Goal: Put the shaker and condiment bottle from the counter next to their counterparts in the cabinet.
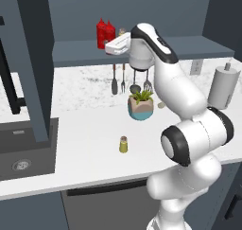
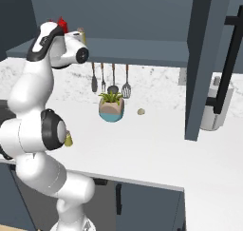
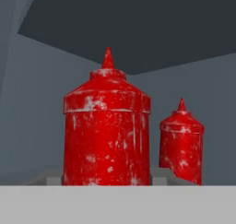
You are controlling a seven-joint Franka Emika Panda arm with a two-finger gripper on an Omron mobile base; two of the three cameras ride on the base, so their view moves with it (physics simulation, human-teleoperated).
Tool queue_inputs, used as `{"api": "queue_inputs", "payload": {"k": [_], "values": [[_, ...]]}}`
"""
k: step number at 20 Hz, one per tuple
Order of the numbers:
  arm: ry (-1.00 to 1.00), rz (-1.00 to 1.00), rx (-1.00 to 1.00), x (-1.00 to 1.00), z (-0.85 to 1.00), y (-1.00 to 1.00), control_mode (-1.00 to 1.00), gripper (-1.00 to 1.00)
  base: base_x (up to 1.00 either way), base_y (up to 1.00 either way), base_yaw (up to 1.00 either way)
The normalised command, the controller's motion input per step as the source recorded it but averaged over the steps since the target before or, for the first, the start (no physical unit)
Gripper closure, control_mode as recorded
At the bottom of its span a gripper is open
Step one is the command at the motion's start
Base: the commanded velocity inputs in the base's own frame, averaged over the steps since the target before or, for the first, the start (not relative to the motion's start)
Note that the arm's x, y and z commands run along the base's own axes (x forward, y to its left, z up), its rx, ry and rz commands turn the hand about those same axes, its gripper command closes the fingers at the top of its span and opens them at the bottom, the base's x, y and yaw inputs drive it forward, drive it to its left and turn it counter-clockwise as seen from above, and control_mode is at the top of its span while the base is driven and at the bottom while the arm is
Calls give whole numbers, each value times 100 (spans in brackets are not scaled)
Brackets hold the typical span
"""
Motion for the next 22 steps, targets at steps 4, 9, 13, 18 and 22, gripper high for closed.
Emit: {"api": "queue_inputs", "payload": {"k": [4,9,13,18,22], "values": [[0,0,0,26,2,0,-100,100,0,0,0],[0,0,0,8,-2,0,-100,100,0,0,0],[0,0,0,0,-13,1,-100,100,0,0,0],[0,0,0,0,-26,4,-100,100,0,0,0],[0,0,0,1,-16,9,-100,100,0,0,0]]}}
